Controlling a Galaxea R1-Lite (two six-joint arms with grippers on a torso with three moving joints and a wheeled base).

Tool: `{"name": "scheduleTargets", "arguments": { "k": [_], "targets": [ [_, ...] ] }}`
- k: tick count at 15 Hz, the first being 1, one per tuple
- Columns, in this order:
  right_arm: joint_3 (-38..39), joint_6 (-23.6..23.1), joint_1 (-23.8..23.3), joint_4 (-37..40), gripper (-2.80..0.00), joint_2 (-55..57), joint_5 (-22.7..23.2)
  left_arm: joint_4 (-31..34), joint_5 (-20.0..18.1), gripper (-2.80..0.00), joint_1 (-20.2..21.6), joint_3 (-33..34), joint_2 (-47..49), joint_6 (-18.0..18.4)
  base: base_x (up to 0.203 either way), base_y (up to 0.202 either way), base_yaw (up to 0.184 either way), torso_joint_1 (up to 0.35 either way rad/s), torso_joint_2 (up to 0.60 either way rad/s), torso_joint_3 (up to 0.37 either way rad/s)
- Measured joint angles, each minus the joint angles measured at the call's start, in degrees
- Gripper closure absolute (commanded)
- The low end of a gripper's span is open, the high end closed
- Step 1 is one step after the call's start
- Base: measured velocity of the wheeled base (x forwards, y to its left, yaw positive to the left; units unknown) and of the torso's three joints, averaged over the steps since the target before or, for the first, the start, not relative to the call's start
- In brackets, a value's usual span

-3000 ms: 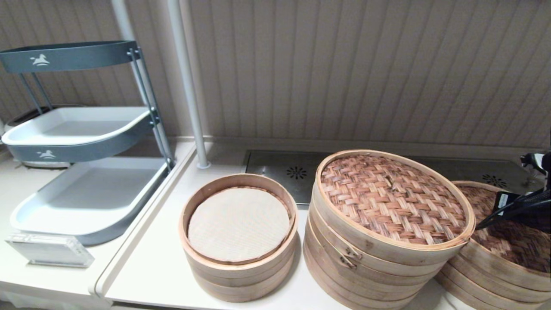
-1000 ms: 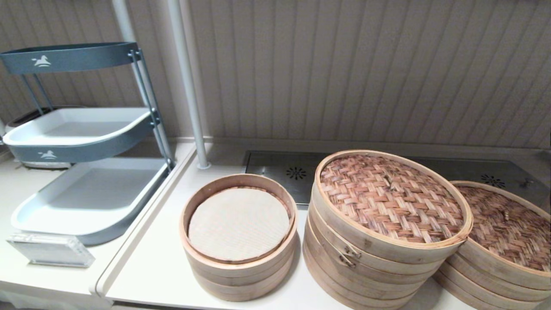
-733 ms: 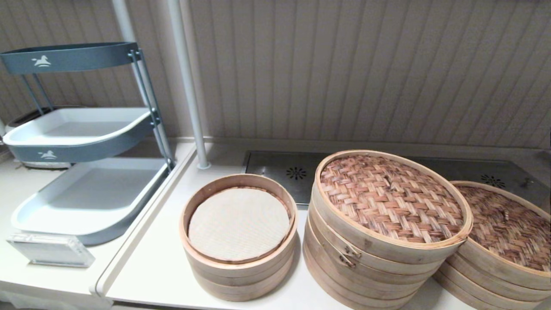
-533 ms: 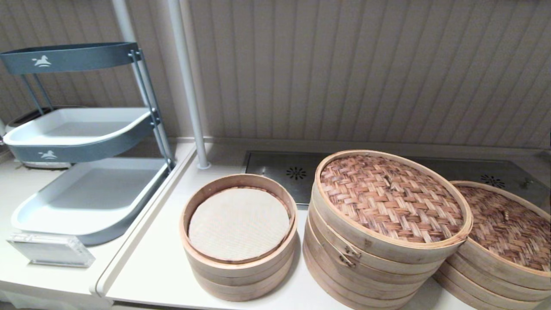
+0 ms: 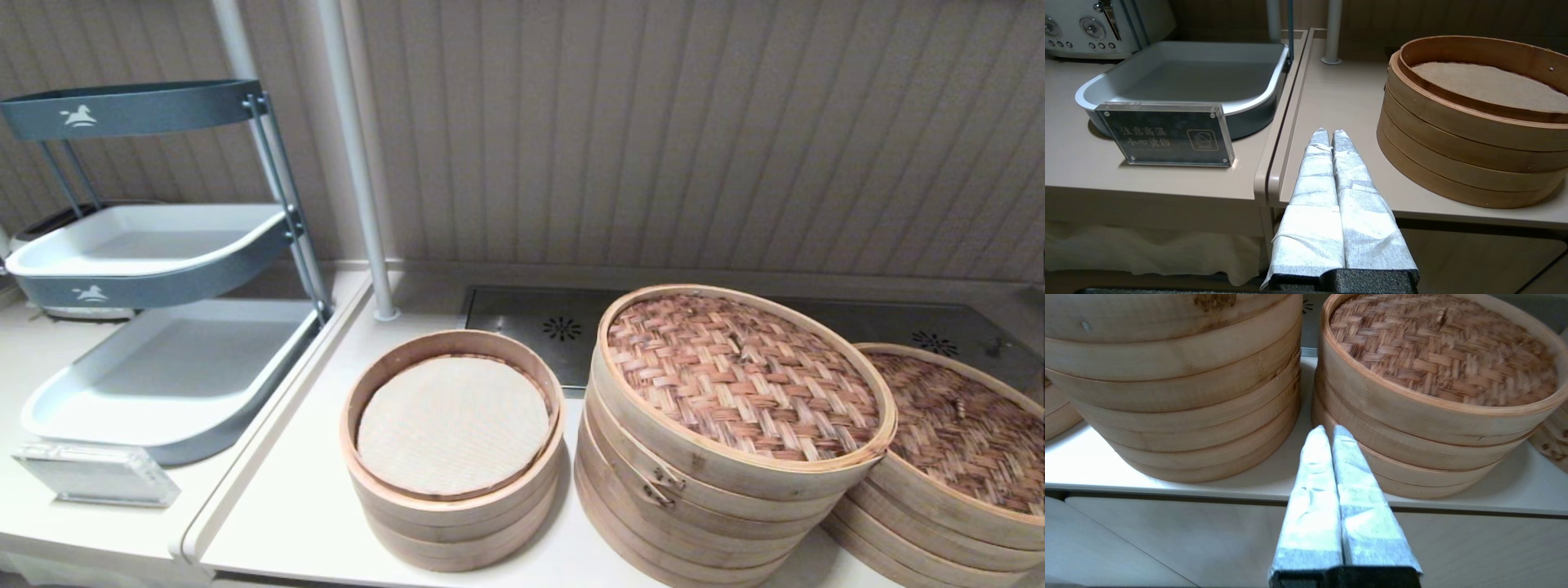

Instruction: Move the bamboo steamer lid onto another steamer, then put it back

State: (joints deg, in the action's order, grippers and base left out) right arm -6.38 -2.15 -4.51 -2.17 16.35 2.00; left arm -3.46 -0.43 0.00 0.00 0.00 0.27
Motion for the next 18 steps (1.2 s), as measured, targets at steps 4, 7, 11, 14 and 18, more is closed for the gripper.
{"name": "scheduleTargets", "arguments": {
  "k": [4,7,11,14,18],
  "targets": [
    [4.75,-0.46,0.02,-2.31,0.0,-0.37,0.25,-0.03,0.02,0.0,0.0,0.0,0.0,-0.01,0.0,0.0,0.0,0.0,0.0,0.0],
    [6.16,0.01,1.78,-3.44,0.0,-2.24,0.33,-0.04,0.03,0.0,0.0,0.0,0.0,-0.02,0.0,0.0,0.0,0.0,0.0,0.0],
    [6.35,0.03,4.8,-2.15,0.0,-7.04,0.17,0.0,0.03,0.0,0.02,0.0,0.0,-0.02,0.0,0.0,0.0,0.0,0.0,0.0],
    [6.37,-2.37,4.84,-0.33,0.0,-13.08,-0.85,-0.01,0.08,0.0,0.02,0.0,0.0,-0.02,0.0,0.0,0.0,0.0,0.0,0.0],
    [6.33,-2.47,4.91,0.11,0.0,-15.7,-1.02,0.0,0.03,0.0,0.0,0.0,0.0,-0.02,0.0,0.0,0.0,0.0,0.0,0.0]
  ]
}}
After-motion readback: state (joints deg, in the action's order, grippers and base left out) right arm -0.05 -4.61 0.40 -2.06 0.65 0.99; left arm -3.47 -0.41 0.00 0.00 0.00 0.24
